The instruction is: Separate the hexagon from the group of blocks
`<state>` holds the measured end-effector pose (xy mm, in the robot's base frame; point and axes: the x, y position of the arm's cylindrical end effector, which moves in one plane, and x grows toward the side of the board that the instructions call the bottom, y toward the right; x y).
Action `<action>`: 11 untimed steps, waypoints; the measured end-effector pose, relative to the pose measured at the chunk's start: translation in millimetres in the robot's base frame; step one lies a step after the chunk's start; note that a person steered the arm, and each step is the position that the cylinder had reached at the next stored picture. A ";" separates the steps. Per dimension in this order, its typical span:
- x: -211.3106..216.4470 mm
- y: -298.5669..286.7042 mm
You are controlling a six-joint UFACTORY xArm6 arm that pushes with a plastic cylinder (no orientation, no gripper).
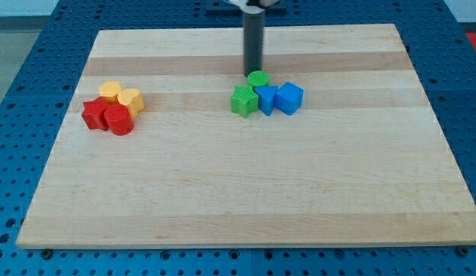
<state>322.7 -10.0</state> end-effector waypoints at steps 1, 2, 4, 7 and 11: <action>0.0 -59.1; 0.1 -123.1; -0.1 -247.6; 61.8 -280.2; 45.0 -187.2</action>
